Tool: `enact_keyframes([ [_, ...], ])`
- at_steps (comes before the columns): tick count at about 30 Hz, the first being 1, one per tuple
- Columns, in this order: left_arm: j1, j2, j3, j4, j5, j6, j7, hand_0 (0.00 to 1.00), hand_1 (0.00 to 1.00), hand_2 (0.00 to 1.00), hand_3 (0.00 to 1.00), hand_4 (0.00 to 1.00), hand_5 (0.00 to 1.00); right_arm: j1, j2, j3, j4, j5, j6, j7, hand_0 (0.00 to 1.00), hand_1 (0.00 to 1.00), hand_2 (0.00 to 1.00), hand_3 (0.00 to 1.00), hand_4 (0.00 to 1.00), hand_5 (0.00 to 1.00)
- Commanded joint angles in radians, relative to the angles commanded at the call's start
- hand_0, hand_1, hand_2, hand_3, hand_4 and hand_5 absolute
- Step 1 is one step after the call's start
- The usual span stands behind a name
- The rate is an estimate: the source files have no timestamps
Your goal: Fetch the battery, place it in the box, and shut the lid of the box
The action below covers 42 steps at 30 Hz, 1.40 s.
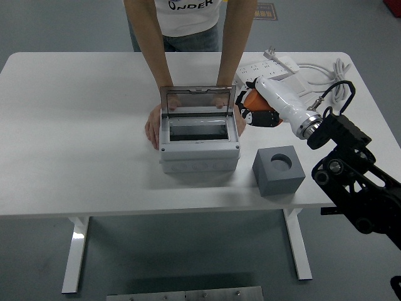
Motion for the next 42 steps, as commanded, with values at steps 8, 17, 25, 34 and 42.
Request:
enact_keyframes([
  [8, -0.005, 0.005, -0.01, -0.001, 0.015, -0.003, 0.008, 0.615, 0.701, 0.61, 0.589, 0.607, 0.002, 0.085, 0.056, -0.089, -0.077, -0.141, 0.003, -0.038, 0.154, 0.218, 0.298, 0.355, 0.118, 0.002],
  [17, -0.01, 0.01, -0.02, -0.003, 0.031, -0.007, 0.016, 0.616, 0.701, 0.61, 0.589, 0.608, 0.002, 0.142, 0.154, -0.154, -0.201, -0.144, -0.018, -0.027, 0.159, 0.218, 0.299, 0.356, 0.122, 0.002],
  [25, -0.014, 0.016, -0.031, -0.004, 0.046, -0.011, 0.024, 0.615, 0.701, 0.609, 0.588, 0.607, 0.002, 0.164, 0.214, -0.18, -0.238, -0.125, -0.035, -0.026, 0.143, 0.217, 0.301, 0.359, 0.125, 0.002],
  [34, -0.018, 0.021, -0.039, -0.005, 0.059, -0.016, 0.03, 0.615, 0.7, 0.609, 0.589, 0.606, 0.002, 0.18, 0.27, -0.22, -0.291, -0.066, -0.105, -0.01, 0.135, 0.216, 0.301, 0.359, 0.13, 0.002],
  [42, -0.022, 0.022, -0.047, -0.005, 0.073, -0.021, 0.035, 0.615, 0.701, 0.609, 0.589, 0.606, 0.002, 0.201, 0.287, -0.253, -0.352, -0.052, -0.164, 0.042, 0.134, 0.217, 0.301, 0.36, 0.131, 0.002],
])
